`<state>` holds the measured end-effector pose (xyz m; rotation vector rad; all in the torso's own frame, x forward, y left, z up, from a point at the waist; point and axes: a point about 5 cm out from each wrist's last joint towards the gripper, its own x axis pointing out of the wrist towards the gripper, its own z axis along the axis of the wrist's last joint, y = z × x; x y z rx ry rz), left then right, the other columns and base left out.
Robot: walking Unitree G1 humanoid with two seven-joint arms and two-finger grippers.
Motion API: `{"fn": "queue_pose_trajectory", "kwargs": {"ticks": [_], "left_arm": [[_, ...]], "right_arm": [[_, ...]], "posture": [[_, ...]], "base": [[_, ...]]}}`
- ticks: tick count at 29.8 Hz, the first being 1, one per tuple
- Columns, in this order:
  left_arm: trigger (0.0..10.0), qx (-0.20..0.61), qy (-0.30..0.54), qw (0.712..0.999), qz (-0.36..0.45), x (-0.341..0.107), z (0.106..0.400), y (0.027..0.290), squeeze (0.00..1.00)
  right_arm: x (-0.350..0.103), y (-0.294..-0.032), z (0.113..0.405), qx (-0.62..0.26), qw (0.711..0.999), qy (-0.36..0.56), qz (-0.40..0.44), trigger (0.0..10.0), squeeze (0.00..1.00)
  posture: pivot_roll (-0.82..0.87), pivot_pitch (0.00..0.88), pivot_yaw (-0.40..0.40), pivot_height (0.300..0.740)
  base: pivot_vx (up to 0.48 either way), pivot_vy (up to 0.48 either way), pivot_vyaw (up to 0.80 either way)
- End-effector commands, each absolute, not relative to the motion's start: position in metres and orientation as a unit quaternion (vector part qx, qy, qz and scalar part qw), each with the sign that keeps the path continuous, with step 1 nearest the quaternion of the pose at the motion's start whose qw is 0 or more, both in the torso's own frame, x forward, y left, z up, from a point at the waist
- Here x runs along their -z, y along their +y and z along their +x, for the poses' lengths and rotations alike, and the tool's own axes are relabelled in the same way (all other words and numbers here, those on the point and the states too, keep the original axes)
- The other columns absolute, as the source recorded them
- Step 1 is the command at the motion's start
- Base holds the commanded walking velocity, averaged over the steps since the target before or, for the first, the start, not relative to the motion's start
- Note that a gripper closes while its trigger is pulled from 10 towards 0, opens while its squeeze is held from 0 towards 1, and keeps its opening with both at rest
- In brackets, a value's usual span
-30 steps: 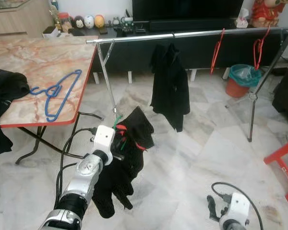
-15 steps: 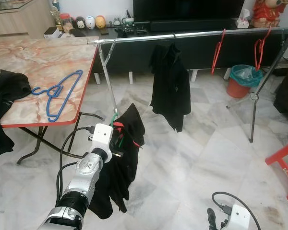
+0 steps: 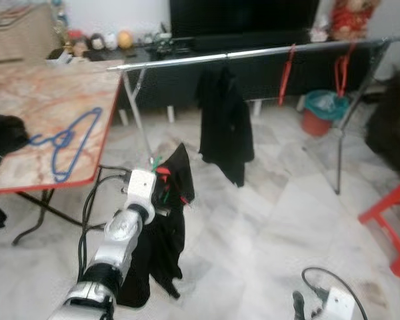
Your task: Hang hanger
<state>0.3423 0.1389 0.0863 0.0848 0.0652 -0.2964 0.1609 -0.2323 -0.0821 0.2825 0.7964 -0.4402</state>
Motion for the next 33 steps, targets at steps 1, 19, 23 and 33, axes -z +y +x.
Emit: {"fn": "queue_pose_trajectory", "kwargs": {"ticks": [1,19,23,33], "left_arm": [[10.0,0.142,0.011,0.989,0.05,-0.0958,0.3469,0.1412,0.0],[10.0,0.139,0.014,0.989,0.047,-0.092,0.3449,0.1408,0.0],[10.0,0.14,0.015,0.989,0.047,-0.0917,0.3447,0.1406,0.0],[10.0,0.142,0.016,0.989,0.046,-0.091,0.3456,0.1407,0.0]], "right_arm": [[0.0813,-0.2321,0.1628,0.209,0.89,0.382,0.134,10.0,0.0],[0.0822,-0.2279,0.1632,0.195,0.892,0.384,0.134,10.0,0.0],[0.0823,-0.2277,0.1631,0.195,0.892,0.384,0.135,10.0,0.0],[0.0841,-0.2236,0.1614,0.174,0.894,0.396,0.119,10.0,0.0]], "posture": [[-0.01,0.003,0.034,0.74],[-0.01,0.0,0.028,0.74],[-0.01,0.0,0.028,0.74],[-0.02,0.0,0.033,0.74]], "base": [[0.266,0.0,0.0],[0.282,0.0,0.0],[0.291,0.0,0.0],[0.301,0.0,0.0]]}}
